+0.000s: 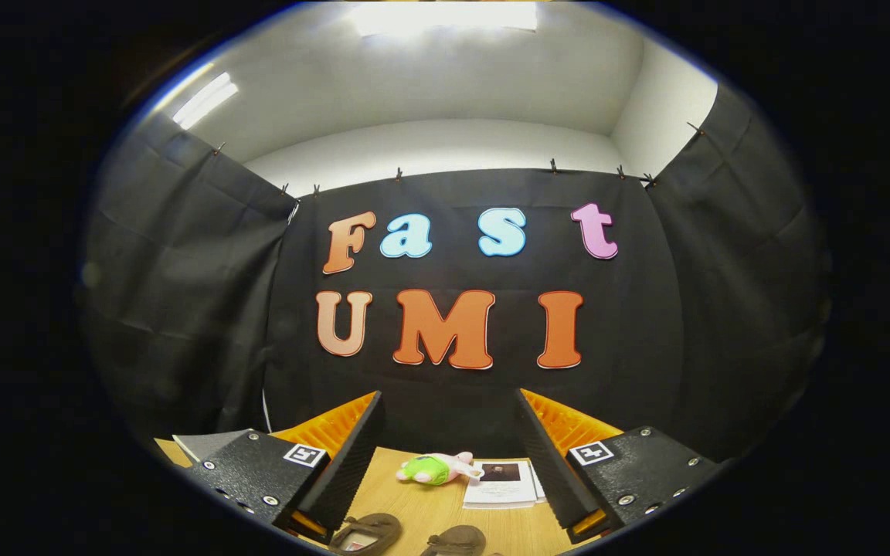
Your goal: Open the storage box then place both shoes into the box .Put the left shoe in first, then the right shoe, with the right side of both shoes facing outward in a uniform manner.
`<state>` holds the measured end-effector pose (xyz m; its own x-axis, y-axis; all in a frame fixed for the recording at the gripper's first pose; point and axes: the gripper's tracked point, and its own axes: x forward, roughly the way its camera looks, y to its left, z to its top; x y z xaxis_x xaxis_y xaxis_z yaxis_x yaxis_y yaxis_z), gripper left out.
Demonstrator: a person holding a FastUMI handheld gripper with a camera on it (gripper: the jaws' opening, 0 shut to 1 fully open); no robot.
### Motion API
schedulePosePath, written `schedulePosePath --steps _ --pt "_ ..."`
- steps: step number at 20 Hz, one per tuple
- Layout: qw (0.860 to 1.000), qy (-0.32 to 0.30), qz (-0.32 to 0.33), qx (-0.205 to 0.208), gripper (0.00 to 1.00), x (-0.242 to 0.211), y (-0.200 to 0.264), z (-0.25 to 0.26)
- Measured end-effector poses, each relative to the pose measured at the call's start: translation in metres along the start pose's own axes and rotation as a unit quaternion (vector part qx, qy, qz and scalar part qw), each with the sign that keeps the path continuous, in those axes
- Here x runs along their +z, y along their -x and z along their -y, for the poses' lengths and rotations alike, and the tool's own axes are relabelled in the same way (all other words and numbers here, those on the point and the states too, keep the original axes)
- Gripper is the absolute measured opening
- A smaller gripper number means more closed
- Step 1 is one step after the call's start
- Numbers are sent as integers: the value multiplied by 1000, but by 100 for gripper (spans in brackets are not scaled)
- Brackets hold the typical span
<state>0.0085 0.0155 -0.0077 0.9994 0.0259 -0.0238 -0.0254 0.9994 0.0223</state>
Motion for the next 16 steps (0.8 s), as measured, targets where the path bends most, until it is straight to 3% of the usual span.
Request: schedulePosePath --steps 10,13,16 --pt "995 -56 -60 58 99 -39 -18 -47" --pt "984 -106 -100 99 99 -59 -25 -79" --pt "963 -161 -163 140 98 -92 -31 -110"
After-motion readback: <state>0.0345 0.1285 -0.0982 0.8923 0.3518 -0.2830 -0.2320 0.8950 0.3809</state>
